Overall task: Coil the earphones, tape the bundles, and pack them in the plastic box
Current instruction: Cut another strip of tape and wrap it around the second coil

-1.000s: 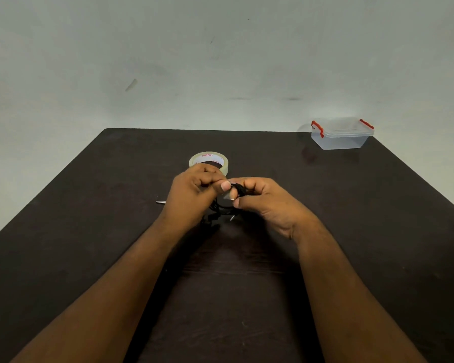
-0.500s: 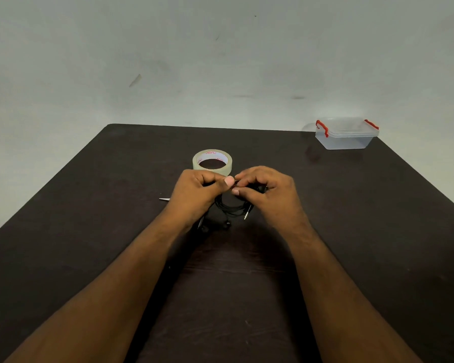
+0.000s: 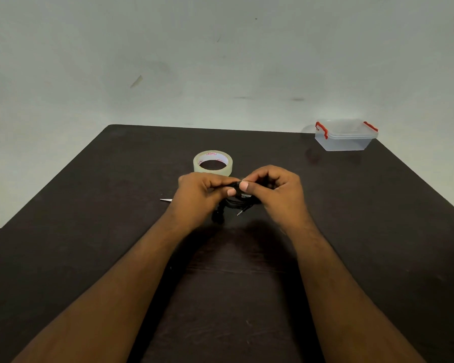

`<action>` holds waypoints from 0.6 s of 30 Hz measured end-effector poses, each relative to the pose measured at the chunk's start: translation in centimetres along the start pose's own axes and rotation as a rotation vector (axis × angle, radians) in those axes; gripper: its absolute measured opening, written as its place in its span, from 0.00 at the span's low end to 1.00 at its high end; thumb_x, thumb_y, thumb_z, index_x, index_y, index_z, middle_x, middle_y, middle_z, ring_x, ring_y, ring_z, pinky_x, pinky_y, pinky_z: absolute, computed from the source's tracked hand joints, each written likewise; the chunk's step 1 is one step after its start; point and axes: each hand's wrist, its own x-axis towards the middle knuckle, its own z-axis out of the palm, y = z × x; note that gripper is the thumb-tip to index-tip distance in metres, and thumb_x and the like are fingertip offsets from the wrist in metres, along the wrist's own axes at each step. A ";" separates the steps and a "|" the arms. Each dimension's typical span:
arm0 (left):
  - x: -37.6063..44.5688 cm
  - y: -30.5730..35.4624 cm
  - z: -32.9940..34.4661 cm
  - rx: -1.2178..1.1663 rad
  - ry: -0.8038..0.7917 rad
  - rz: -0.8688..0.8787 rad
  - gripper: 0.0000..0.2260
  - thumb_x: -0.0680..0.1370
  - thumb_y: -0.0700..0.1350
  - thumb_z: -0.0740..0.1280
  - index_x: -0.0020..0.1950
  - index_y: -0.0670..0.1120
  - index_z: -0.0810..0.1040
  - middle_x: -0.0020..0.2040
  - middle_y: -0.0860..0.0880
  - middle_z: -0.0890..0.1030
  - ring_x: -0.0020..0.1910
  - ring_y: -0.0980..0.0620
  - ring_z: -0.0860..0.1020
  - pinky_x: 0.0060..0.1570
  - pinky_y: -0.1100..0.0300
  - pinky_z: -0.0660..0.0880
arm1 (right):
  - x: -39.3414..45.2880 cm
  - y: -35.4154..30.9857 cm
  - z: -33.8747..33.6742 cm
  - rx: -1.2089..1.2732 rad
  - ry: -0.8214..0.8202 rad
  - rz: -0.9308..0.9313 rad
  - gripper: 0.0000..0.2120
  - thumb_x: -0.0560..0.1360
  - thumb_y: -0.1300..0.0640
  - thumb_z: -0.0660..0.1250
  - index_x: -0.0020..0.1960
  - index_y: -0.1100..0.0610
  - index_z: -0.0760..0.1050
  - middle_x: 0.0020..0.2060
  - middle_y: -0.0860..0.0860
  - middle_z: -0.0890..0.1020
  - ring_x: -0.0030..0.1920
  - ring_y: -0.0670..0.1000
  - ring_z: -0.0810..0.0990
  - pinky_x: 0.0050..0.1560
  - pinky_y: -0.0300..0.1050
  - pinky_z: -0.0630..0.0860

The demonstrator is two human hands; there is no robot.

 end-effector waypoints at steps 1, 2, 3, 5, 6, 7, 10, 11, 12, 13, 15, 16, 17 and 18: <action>0.0 -0.2 0.0 0.031 0.024 0.047 0.14 0.74 0.37 0.72 0.56 0.52 0.83 0.47 0.52 0.86 0.39 0.72 0.78 0.47 0.72 0.74 | 0.0 -0.2 0.1 0.048 0.006 0.025 0.06 0.67 0.67 0.75 0.37 0.59 0.81 0.36 0.56 0.83 0.38 0.53 0.82 0.42 0.49 0.80; 0.0 -0.3 0.0 0.070 0.045 0.098 0.15 0.73 0.40 0.73 0.56 0.56 0.82 0.47 0.53 0.85 0.42 0.71 0.78 0.52 0.65 0.76 | -0.1 -0.3 0.2 0.098 0.012 0.050 0.08 0.66 0.69 0.75 0.36 0.58 0.80 0.34 0.54 0.83 0.37 0.51 0.81 0.40 0.46 0.80; 0.1 -0.6 0.0 0.129 0.060 0.135 0.17 0.72 0.44 0.72 0.58 0.60 0.80 0.48 0.55 0.85 0.46 0.69 0.79 0.56 0.56 0.76 | -0.1 -0.5 0.3 0.157 0.013 0.078 0.10 0.66 0.71 0.74 0.37 0.58 0.79 0.34 0.53 0.83 0.37 0.50 0.81 0.40 0.44 0.79; 0.3 -1.0 0.0 0.253 0.094 0.171 0.16 0.71 0.49 0.70 0.57 0.61 0.80 0.43 0.56 0.85 0.48 0.63 0.79 0.57 0.52 0.71 | -0.1 -0.6 0.4 0.283 0.000 0.143 0.13 0.65 0.74 0.72 0.39 0.58 0.76 0.33 0.53 0.82 0.36 0.50 0.81 0.41 0.44 0.79; 0.3 -1.1 0.1 0.300 0.124 0.184 0.14 0.71 0.49 0.70 0.55 0.59 0.82 0.40 0.58 0.83 0.47 0.64 0.77 0.56 0.55 0.66 | -0.1 -0.7 0.4 0.335 -0.012 0.176 0.15 0.65 0.75 0.72 0.40 0.58 0.75 0.33 0.53 0.82 0.36 0.50 0.81 0.43 0.45 0.79; 0.2 -1.0 0.2 0.330 0.152 0.208 0.13 0.70 0.49 0.70 0.54 0.56 0.84 0.38 0.59 0.81 0.47 0.67 0.75 0.54 0.57 0.62 | 0.0 -0.7 0.3 0.373 -0.020 0.209 0.15 0.65 0.76 0.71 0.41 0.58 0.74 0.32 0.53 0.82 0.36 0.51 0.81 0.44 0.47 0.79; 0.0 -0.6 0.6 0.405 0.189 0.301 0.10 0.70 0.47 0.71 0.50 0.52 0.85 0.36 0.63 0.73 0.45 0.71 0.67 0.50 0.56 0.60 | 0.1 -0.6 0.5 0.445 -0.008 0.284 0.15 0.65 0.77 0.67 0.38 0.58 0.72 0.29 0.53 0.80 0.33 0.50 0.79 0.42 0.44 0.77; 0.1 -0.7 0.6 0.429 0.196 0.324 0.10 0.70 0.47 0.71 0.50 0.52 0.85 0.36 0.63 0.73 0.45 0.68 0.68 0.50 0.57 0.60 | 0.1 -0.7 0.6 0.471 0.001 0.302 0.15 0.66 0.77 0.65 0.36 0.58 0.71 0.27 0.52 0.78 0.31 0.50 0.78 0.39 0.42 0.77; 0.1 -0.9 0.6 0.445 0.202 0.339 0.10 0.70 0.47 0.71 0.50 0.53 0.85 0.37 0.62 0.73 0.44 0.65 0.70 0.51 0.57 0.60 | 0.1 -0.7 0.7 0.489 0.007 0.314 0.15 0.67 0.77 0.64 0.35 0.57 0.70 0.26 0.51 0.76 0.29 0.49 0.77 0.36 0.41 0.76; 0.2 -1.1 0.6 0.451 0.209 0.348 0.10 0.70 0.47 0.72 0.50 0.54 0.85 0.37 0.61 0.74 0.44 0.63 0.71 0.52 0.58 0.59 | 0.1 -0.7 0.7 0.493 0.005 0.321 0.15 0.68 0.76 0.64 0.34 0.57 0.70 0.26 0.50 0.74 0.28 0.49 0.75 0.34 0.40 0.75; 0.2 -1.3 0.6 0.448 0.223 0.354 0.09 0.70 0.48 0.72 0.50 0.55 0.85 0.38 0.59 0.76 0.43 0.60 0.73 0.53 0.60 0.57 | 0.2 -0.7 0.7 0.479 -0.017 0.333 0.15 0.69 0.75 0.64 0.33 0.56 0.69 0.27 0.50 0.73 0.28 0.48 0.74 0.33 0.39 0.74; 0.1 -1.4 0.6 0.444 0.231 0.358 0.09 0.71 0.50 0.72 0.50 0.55 0.85 0.38 0.58 0.77 0.44 0.60 0.72 0.53 0.60 0.57 | 0.2 -0.7 0.8 0.479 -0.031 0.350 0.15 0.69 0.75 0.63 0.33 0.56 0.69 0.27 0.51 0.72 0.27 0.47 0.73 0.32 0.38 0.73; 0.1 -1.3 0.6 0.443 0.240 0.373 0.09 0.71 0.51 0.71 0.50 0.54 0.85 0.38 0.57 0.78 0.44 0.60 0.72 0.52 0.60 0.58 | 0.2 -0.7 0.8 0.488 -0.043 0.375 0.15 0.70 0.74 0.63 0.34 0.56 0.69 0.28 0.52 0.72 0.27 0.47 0.73 0.31 0.38 0.73; 0.1 -1.2 0.6 0.445 0.252 0.392 0.09 0.72 0.51 0.70 0.49 0.53 0.85 0.38 0.55 0.79 0.44 0.60 0.71 0.51 0.59 0.58 | 0.2 -0.7 0.8 0.507 -0.051 0.405 0.14 0.70 0.74 0.63 0.34 0.56 0.69 0.30 0.53 0.71 0.26 0.47 0.72 0.29 0.38 0.72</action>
